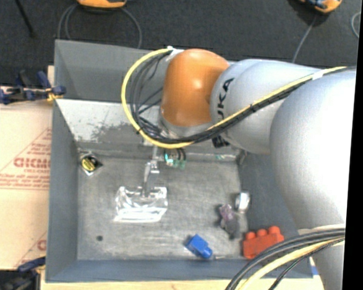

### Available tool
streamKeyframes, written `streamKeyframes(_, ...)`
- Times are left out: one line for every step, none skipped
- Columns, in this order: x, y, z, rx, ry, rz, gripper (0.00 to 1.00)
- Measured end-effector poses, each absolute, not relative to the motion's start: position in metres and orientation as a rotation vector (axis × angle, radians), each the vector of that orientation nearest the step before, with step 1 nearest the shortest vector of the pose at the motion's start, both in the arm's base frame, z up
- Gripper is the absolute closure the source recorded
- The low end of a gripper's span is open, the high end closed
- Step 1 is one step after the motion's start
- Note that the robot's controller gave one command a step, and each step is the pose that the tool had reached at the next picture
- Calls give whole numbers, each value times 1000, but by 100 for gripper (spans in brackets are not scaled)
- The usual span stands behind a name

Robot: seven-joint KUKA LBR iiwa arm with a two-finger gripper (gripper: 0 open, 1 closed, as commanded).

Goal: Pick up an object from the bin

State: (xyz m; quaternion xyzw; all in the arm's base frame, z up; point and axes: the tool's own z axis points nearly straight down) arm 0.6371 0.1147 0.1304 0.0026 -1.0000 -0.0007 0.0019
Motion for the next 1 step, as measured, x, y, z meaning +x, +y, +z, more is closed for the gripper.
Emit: streamKeyframes(602, 112, 88, 459, -3112, -2, 0)
